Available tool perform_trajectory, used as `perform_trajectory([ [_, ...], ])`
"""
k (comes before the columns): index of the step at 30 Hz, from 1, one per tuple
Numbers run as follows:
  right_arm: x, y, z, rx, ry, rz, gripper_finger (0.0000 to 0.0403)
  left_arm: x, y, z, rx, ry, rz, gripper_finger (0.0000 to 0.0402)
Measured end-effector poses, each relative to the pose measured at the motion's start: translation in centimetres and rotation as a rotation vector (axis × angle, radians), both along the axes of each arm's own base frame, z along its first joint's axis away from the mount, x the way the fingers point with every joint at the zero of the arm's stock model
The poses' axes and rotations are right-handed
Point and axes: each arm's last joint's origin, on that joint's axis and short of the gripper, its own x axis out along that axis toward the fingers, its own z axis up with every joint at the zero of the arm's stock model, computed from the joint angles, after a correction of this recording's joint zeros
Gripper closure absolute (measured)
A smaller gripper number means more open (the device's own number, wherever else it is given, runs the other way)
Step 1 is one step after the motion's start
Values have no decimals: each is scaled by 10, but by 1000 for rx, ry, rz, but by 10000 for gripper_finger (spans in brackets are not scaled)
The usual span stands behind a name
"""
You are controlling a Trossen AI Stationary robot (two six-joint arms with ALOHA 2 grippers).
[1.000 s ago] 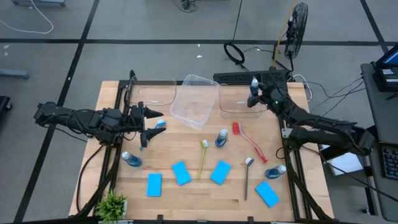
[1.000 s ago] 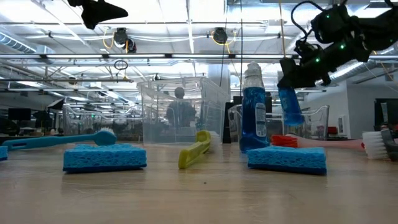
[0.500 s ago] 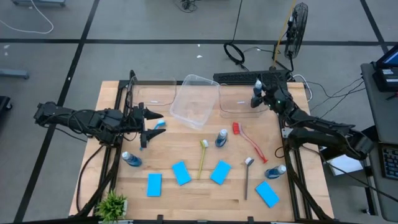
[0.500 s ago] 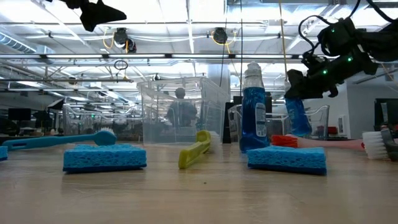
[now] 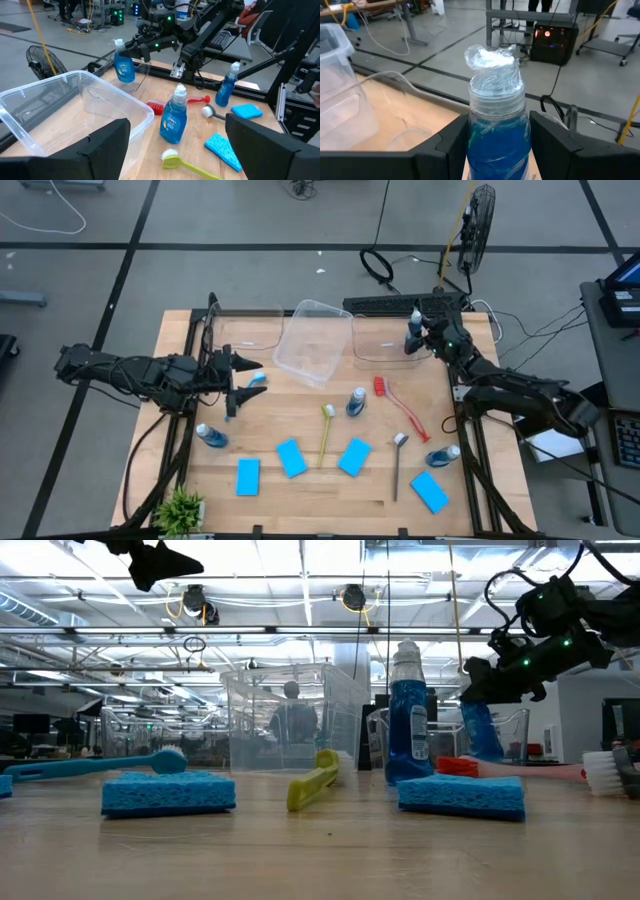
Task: Pick & Place Kitchen Sink Supplies
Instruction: Put the blue soap dispenser into the right transparent bin
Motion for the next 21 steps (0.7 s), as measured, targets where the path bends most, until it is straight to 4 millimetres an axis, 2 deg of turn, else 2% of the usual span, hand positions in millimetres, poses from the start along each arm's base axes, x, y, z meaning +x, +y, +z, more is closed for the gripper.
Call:
perform_trajectory([
  [10,4,-3,-3,0,7,27,228,0,0,1,-5,-7,0,90],
  [21,3,-3,-4,-1,28,23,195,0,0,1,-7,-9,0,74],
])
